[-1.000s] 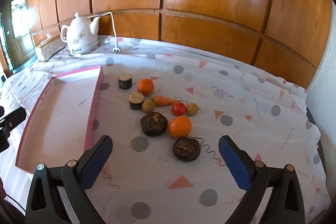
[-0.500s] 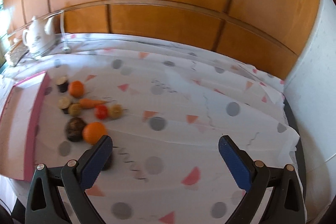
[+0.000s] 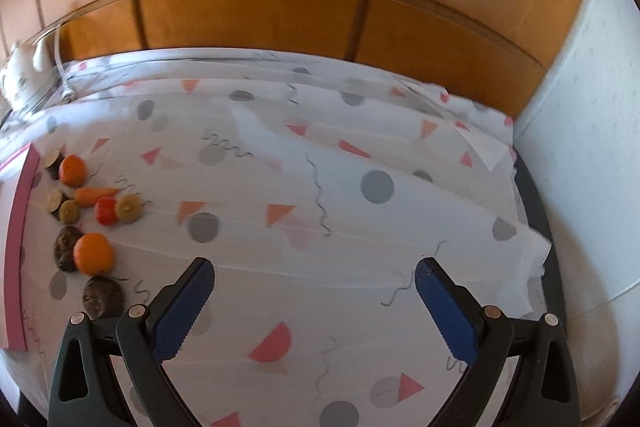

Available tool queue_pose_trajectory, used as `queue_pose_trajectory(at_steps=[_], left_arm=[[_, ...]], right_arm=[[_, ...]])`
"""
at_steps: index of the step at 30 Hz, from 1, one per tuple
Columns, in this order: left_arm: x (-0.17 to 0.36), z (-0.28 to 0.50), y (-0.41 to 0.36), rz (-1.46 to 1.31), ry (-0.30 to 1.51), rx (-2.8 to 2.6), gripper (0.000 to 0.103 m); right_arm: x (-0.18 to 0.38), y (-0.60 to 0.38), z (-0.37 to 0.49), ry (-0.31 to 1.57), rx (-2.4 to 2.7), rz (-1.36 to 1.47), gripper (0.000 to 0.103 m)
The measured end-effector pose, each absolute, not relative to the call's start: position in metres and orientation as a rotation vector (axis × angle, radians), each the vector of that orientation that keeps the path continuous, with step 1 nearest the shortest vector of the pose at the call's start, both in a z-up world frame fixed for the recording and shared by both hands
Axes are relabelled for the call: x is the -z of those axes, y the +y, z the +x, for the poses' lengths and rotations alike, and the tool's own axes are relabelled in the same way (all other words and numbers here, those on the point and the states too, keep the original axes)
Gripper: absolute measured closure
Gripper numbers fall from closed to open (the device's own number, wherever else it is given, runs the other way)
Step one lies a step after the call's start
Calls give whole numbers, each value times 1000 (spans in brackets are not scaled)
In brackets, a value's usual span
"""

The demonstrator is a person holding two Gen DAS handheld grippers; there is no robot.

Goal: Organize fruits
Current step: 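Move the left gripper toward the dark wooden log slice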

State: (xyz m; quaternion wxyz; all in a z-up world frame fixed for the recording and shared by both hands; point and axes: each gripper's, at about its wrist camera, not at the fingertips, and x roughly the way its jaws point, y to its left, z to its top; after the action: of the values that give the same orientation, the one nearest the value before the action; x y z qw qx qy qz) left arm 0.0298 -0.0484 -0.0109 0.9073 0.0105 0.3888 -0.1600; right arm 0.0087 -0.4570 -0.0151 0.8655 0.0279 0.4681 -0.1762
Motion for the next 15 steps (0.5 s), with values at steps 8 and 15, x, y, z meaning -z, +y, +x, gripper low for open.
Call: queue_pose_trajectory(at_steps=[8,15], left_arm=[[17,51,-66,97,865,319,0],[20,66,-73,130,874,306,0]], right_arm=[[33,-478,10,1041,426,143,2],[36,-495,4,1052,486,209,4]])
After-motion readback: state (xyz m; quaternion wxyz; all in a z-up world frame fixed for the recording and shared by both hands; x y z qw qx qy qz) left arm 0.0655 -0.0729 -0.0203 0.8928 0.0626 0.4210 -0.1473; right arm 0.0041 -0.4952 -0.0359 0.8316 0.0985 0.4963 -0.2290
